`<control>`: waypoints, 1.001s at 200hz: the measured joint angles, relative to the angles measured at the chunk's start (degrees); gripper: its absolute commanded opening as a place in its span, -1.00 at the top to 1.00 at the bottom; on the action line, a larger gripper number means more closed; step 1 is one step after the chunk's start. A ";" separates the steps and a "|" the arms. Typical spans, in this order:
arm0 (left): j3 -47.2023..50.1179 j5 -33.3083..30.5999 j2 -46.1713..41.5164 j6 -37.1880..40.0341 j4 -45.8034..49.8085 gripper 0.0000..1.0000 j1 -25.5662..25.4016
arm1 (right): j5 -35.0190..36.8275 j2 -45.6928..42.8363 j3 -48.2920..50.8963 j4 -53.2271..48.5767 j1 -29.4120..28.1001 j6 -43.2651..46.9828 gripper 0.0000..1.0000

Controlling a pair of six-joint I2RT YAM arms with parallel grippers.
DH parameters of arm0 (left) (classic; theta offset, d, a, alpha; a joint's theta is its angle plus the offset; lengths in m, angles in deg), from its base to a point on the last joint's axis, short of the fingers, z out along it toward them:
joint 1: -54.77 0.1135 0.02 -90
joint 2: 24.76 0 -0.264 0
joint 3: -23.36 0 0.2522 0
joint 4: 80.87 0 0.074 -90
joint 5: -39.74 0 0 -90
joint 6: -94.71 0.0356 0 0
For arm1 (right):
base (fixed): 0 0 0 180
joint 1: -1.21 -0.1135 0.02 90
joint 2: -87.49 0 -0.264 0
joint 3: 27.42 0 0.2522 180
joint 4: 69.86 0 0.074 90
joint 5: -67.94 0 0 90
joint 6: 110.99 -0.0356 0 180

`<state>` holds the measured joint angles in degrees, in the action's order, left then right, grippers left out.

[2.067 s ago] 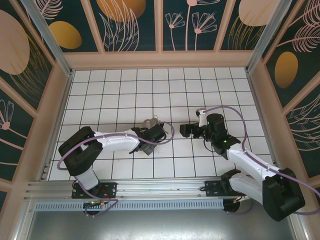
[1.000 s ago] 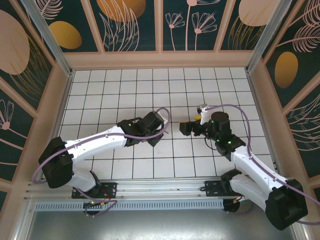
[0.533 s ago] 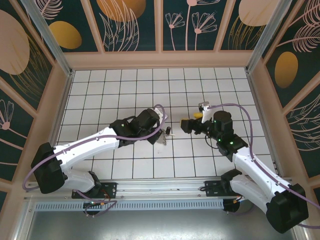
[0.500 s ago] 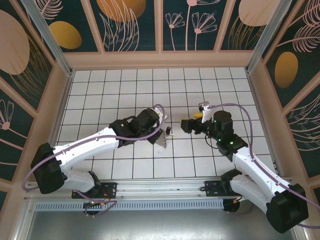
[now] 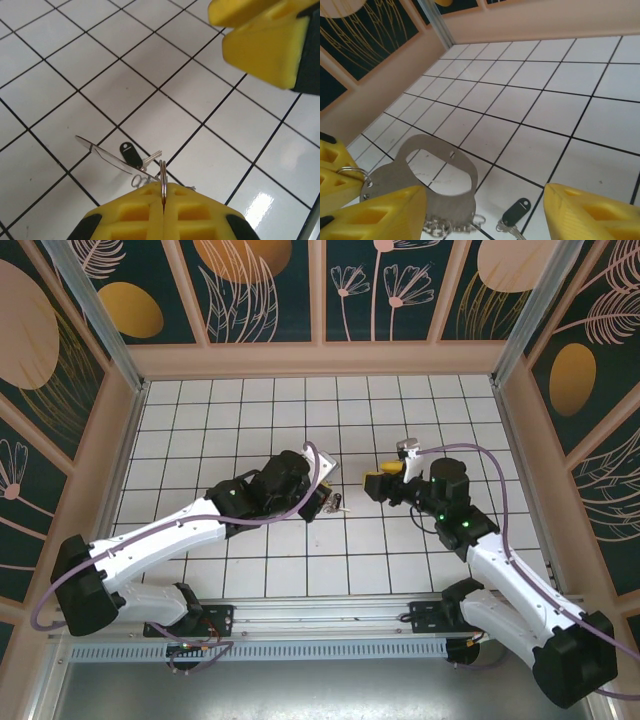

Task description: Put the keys on the keyring

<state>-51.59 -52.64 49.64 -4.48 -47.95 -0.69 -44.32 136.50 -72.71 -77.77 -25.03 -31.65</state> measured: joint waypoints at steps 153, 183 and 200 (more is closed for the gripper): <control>1.97 8.61 -6.56 2.97 -8.17 1.00 -0.02 | -6.80 -6.56 -1.60 -0.46 -0.02 4.55 -0.45; 1.95 10.60 -6.62 3.06 -9.09 1.00 -0.02 | -6.82 -8.24 -1.88 -0.76 -0.02 4.83 -0.29; 1.95 11.74 -6.84 3.13 -9.22 1.00 -0.02 | -7.17 -8.70 -1.90 -0.79 -0.02 5.46 -0.24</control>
<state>-49.64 -40.90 42.79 -1.35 -57.17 -0.71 -51.49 127.80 -74.62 -78.56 -25.05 -26.18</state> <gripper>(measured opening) 0.043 0.632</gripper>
